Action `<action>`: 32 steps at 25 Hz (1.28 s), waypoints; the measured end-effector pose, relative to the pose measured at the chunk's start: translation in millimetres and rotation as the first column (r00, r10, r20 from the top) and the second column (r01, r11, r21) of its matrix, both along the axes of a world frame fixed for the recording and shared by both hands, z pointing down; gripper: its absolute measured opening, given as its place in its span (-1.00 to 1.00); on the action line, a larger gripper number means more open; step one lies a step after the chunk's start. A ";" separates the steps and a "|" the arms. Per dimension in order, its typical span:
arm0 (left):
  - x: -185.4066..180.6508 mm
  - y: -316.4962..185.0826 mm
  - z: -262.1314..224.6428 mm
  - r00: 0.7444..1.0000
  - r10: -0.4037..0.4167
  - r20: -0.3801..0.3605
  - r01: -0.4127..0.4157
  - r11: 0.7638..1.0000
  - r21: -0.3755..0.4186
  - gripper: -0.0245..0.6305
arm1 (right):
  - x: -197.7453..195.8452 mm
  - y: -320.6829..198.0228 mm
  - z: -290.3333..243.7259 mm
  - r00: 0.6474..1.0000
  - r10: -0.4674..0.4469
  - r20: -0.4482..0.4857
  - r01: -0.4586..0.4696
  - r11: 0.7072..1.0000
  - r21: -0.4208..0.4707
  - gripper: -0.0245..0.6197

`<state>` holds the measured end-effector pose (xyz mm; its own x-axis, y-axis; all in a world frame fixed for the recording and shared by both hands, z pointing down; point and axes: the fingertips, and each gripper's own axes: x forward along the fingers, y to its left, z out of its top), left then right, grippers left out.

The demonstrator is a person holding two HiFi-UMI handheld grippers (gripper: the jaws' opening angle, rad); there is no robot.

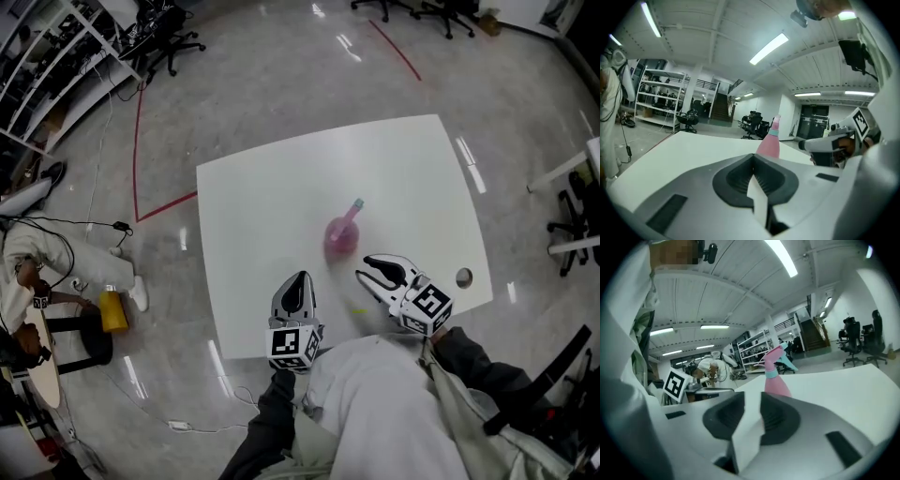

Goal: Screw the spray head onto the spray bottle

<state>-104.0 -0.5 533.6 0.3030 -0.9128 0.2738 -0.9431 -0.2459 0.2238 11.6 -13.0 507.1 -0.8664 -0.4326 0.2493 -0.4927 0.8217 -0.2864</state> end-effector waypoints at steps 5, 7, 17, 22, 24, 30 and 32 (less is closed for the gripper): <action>4.7 1.2 -1.5 0.999 0.032 -0.011 -0.032 0.999 -0.001 -0.91 | 9.6 -13.3 -11.3 0.994 0.105 0.022 -0.105 0.994 0.014 -0.94; 7.2 -0.1 -3.4 0.999 0.045 -0.011 -0.045 0.999 0.003 -0.91 | 10.5 -15.8 -8.8 0.993 0.122 -0.002 -0.122 0.992 0.027 -0.94; 22.9 5.9 4.1 0.995 0.095 0.008 -0.095 0.995 -0.011 -0.91 | 16.7 -5.6 16.0 0.987 0.135 -0.085 -0.134 0.991 0.023 -0.94; 21.4 3.8 5.6 0.995 0.102 0.008 -0.102 0.995 -0.023 -0.91 | 10.5 -5.4 21.0 0.987 0.122 -0.104 -0.122 0.992 0.012 -0.94; 21.2 1.8 6.1 0.995 0.104 0.011 -0.104 0.994 -0.023 -0.91 | 9.3 -8.2 21.7 0.987 0.122 -0.104 -0.121 0.993 0.011 -0.94; 21.1 1.3 9.3 0.994 0.105 0.018 -0.104 0.994 -0.032 -0.91 | 10.8 -10.1 26.2 0.986 0.127 -0.107 -0.128 0.992 -0.002 -0.94; 21.9 1.4 8.5 0.994 0.105 0.021 -0.105 0.994 -0.035 -0.91 | 12.3 -10.6 25.8 0.985 0.131 -0.110 -0.132 0.991 -0.006 -0.94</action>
